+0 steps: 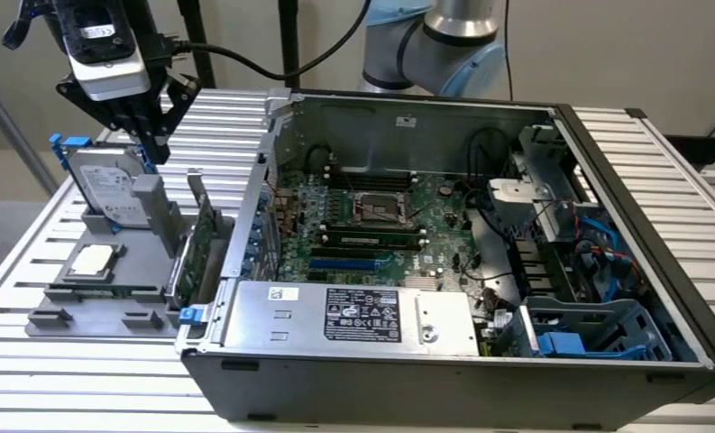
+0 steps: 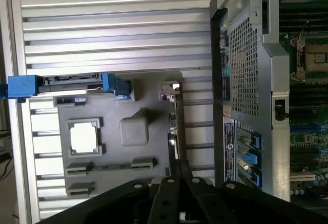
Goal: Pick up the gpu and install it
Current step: 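Pick up the gpu and move the gpu toward the slot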
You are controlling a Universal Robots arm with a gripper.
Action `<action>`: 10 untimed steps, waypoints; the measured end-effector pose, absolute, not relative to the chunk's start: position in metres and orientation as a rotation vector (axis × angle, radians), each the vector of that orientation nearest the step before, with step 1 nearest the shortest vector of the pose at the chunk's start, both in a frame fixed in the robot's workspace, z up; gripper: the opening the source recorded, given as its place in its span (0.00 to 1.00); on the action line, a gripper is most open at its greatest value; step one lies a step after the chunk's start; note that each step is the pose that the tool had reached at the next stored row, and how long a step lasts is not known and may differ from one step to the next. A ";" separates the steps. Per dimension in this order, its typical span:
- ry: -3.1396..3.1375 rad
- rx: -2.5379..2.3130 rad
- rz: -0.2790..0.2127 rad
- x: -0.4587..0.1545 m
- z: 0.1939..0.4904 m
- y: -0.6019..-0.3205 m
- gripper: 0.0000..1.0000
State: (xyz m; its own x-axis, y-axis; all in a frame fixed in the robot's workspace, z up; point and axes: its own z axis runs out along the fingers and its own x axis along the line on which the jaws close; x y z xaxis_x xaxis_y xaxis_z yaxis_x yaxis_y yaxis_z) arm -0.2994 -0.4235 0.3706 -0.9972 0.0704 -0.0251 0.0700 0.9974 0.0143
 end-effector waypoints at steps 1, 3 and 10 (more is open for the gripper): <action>3.114 0.109 0.021 -0.299 0.371 -0.423 0.00; 3.114 0.109 0.021 -0.299 0.371 -0.423 1.00; 3.114 0.109 0.021 -0.299 0.370 -0.423 1.00</action>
State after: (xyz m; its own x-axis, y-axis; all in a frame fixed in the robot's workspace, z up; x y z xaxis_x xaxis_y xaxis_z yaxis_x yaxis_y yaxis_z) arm -0.2995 -0.4235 0.3700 -0.9972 0.0703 -0.0250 0.0700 0.9974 0.0142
